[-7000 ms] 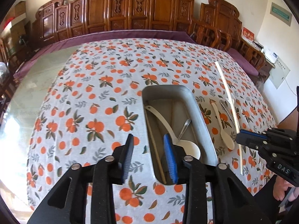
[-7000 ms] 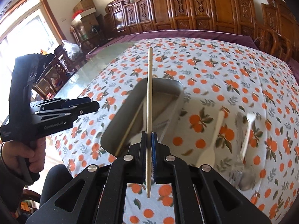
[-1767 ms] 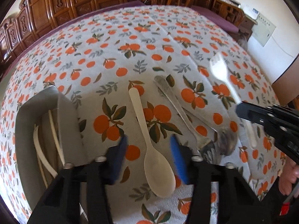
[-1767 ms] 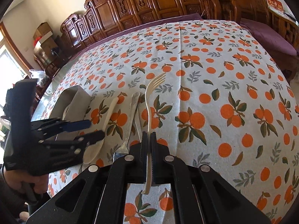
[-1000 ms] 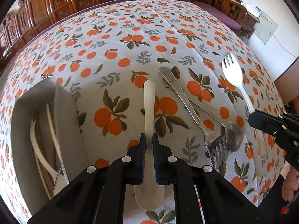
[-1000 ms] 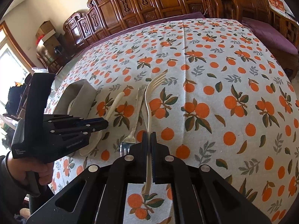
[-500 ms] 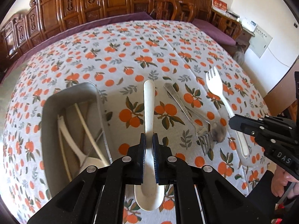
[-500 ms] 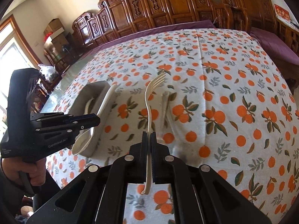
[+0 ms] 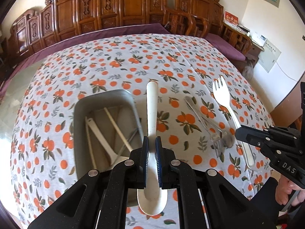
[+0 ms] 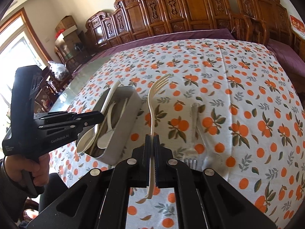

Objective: Organize utensils
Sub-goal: 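Lower the white plastic spoon into the grey tray and open the left tool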

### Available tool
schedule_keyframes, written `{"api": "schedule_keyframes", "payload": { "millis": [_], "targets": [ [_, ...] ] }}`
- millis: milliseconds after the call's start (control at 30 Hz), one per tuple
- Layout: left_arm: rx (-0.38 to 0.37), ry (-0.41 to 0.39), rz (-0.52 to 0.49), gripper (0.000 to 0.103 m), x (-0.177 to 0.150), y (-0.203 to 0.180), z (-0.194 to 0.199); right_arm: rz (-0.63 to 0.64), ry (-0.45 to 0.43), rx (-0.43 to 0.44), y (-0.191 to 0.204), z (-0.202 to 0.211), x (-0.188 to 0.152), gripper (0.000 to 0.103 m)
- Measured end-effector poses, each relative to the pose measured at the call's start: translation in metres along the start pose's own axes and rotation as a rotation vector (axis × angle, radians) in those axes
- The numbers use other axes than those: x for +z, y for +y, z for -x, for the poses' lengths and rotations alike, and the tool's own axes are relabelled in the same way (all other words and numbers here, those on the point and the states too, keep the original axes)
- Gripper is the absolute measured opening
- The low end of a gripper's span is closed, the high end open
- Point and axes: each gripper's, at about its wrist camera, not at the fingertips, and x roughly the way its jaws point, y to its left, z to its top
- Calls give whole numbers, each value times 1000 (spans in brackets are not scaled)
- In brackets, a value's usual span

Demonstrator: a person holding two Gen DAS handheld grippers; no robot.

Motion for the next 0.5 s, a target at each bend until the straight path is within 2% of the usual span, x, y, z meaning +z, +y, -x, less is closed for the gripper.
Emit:
{"api": "schedule_keyframes", "payload": {
  "millis": [233,500],
  "targets": [
    [24,0,33,6,-2,26,0,19,7,16,15,-5,2,5],
    [61,30,70,6,-3,56,-19,23,19,24,21,-10,1,5]
  ]
}}
